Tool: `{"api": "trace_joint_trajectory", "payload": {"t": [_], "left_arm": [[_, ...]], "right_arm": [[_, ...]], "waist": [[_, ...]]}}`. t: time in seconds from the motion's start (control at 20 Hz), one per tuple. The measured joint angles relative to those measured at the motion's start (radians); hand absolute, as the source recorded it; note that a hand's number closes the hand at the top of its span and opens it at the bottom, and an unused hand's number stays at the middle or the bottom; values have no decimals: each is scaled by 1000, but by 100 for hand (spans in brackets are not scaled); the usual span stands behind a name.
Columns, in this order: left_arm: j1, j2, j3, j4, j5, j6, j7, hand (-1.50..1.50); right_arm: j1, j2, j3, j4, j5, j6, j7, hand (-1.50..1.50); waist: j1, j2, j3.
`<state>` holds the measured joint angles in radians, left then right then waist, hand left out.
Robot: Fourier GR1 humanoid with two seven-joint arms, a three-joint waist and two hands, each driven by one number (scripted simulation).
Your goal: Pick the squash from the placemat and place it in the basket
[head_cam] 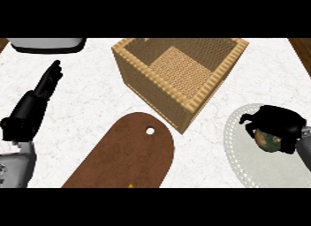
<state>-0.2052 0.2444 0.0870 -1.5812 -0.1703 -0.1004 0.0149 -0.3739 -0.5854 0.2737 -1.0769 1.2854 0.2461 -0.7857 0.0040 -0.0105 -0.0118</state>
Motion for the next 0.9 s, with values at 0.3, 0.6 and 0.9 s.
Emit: {"api": "trace_joint_trajectory", "payload": {"t": [0.3, 0.6, 0.9], "left_arm": [[20, 20, 39, 1, 2, 13, 11, 0], [50, 29, 61, -3, 8, 15, 5, 0], [61, 28, 53, -12, 10, 5, 1, 0]], "right_arm": [[59, 52, -240, 44, -81, 30, 341, 150], [96, 132, -487, 17, -126, -49, 785, 150], [33, 266, -614, -228, -197, -194, 1033, 150]], "waist": [[-68, -11, 3], [-93, -15, 6], [-75, -17, 8]]}}
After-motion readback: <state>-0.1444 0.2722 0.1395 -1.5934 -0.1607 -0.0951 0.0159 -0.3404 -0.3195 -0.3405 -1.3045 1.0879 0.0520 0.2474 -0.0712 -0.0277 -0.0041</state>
